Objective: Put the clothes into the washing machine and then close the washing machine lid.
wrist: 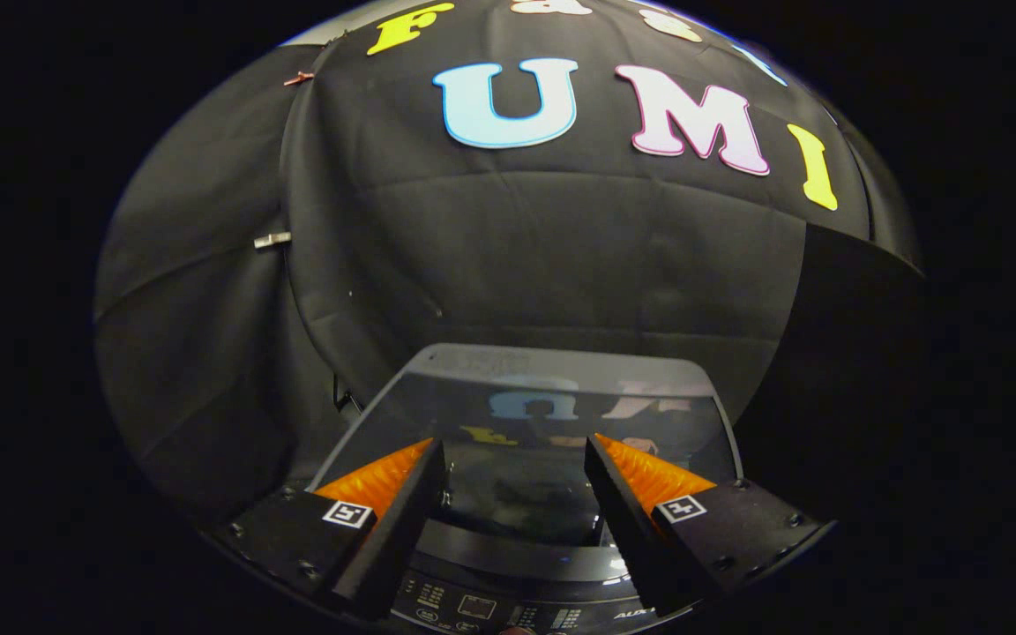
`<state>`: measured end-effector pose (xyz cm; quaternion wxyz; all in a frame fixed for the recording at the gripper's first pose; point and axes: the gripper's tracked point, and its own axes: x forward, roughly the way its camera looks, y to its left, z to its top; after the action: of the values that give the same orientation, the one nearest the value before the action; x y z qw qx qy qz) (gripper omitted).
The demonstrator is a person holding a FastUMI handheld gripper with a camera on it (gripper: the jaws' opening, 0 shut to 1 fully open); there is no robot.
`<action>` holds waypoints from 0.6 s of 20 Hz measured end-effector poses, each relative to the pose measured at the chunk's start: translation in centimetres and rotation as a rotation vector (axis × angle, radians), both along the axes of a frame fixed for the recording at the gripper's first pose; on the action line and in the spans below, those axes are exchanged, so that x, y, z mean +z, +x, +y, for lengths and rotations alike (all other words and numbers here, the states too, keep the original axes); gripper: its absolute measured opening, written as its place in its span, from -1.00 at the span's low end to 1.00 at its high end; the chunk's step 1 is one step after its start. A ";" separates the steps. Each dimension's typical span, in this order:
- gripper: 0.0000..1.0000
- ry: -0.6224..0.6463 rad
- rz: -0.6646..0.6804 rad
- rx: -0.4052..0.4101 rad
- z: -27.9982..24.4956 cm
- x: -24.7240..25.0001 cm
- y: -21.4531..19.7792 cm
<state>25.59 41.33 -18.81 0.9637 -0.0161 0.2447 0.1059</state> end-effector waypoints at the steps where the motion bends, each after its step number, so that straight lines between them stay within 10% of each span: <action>1: 1.00 -0.005 0.012 -0.001 -0.2 -0.6 0.0; 12: 1.00 -0.025 -0.161 0.054 -1.9 9.2 -2.5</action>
<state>23.05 39.39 -9.58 0.9767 -0.0433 0.1672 0.1273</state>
